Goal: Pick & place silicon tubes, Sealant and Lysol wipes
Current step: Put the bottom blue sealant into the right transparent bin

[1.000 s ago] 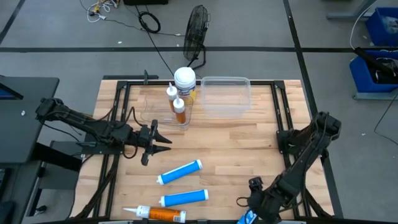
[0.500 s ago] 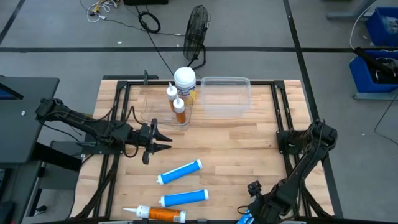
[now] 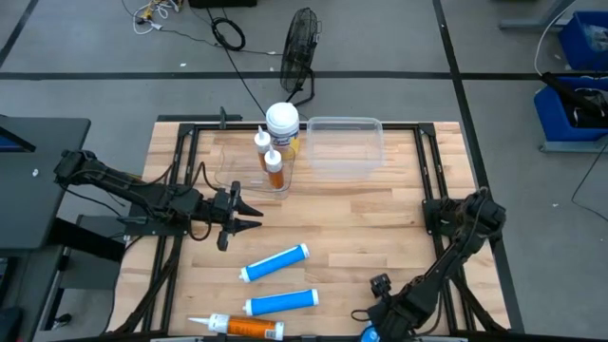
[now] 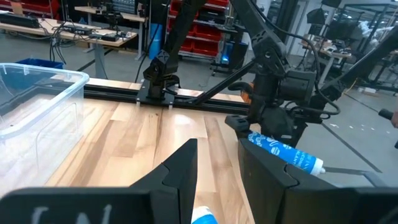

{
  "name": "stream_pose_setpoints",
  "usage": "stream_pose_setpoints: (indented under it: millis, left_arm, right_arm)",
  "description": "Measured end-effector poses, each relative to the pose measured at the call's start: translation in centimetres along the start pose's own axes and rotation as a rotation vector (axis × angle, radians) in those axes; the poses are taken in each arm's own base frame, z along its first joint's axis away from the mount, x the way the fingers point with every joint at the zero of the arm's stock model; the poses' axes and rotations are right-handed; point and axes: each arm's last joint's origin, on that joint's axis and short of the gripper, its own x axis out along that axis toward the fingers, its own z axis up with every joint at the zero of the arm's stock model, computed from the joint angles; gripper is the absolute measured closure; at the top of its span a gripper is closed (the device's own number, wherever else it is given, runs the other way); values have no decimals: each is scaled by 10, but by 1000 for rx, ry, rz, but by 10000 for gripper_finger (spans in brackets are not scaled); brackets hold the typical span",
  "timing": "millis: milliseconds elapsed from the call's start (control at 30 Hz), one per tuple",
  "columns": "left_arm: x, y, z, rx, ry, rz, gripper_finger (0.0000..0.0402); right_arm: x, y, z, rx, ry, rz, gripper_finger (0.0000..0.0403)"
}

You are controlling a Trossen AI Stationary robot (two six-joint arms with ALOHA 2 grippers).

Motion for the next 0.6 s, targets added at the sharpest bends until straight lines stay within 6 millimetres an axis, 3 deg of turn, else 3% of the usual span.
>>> stream_pose_setpoints:
  millis: [333, 600]
  left_arm:
    - [0, 0, 0, 1, 4, 0, 280]
    - [0, 0, 0, -2, 4, 0, 280]
  right_arm:
    - [0, -23, 14, 212, -8, 12, 194]
    - [0, -49, 27, 387, 17, 64, 191]
